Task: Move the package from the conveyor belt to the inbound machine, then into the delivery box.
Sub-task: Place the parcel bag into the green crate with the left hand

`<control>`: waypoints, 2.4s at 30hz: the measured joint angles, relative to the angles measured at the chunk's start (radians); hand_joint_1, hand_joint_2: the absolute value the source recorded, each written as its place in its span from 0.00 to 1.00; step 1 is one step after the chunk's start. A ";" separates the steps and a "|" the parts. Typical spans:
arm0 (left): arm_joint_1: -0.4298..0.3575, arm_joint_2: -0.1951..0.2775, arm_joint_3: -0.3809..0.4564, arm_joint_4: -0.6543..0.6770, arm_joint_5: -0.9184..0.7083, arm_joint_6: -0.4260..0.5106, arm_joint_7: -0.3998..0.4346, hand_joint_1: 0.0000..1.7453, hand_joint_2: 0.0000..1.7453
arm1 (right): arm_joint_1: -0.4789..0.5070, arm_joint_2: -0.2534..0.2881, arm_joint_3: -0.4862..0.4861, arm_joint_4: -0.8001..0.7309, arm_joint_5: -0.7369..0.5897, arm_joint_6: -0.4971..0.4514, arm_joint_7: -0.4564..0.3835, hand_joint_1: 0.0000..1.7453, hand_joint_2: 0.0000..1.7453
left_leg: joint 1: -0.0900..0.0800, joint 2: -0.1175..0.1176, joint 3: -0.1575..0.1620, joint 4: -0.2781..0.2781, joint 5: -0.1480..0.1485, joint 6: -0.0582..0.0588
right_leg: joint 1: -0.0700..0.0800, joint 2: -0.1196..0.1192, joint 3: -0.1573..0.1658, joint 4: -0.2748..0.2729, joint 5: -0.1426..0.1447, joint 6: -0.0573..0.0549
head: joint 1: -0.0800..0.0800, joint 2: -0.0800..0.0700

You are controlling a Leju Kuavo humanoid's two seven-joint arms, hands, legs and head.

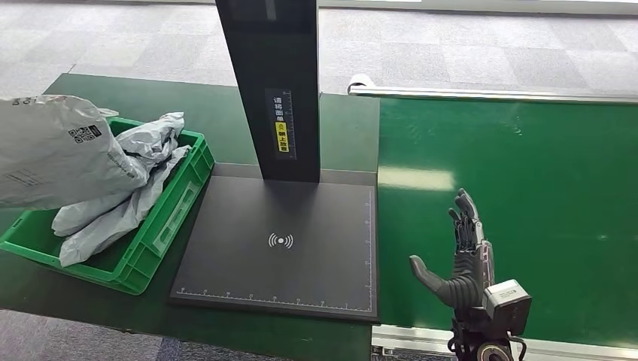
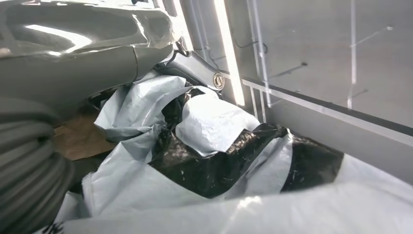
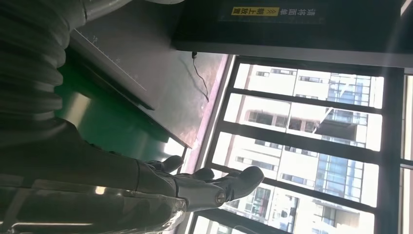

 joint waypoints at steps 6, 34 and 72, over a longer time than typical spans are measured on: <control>-0.067 0.052 0.032 0.127 -0.002 0.002 0.007 1.00 1.00 | -0.001 0.000 0.000 0.000 0.001 0.001 0.004 0.00 1.00 | 0.000 0.000 0.000 0.000 0.000 0.000 | 0.000 0.000 0.000 0.000 0.000 0.000 | 0.000 0.000; -0.214 0.110 0.161 0.326 -0.153 0.006 -0.032 1.00 1.00 | -0.019 0.002 0.010 0.012 0.005 0.007 0.012 0.00 1.00 | 0.001 0.000 0.000 0.000 0.000 0.000 | 0.000 0.000 0.000 0.000 0.000 0.000 | 0.000 0.000; -0.120 -0.088 -0.132 0.149 -0.096 -0.069 0.078 1.00 1.00 | -0.023 0.013 0.014 0.016 0.015 0.004 0.020 0.00 1.00 | 0.001 0.001 0.000 0.003 0.001 0.000 | 0.001 0.002 0.000 0.000 0.002 -0.001 | 0.000 0.000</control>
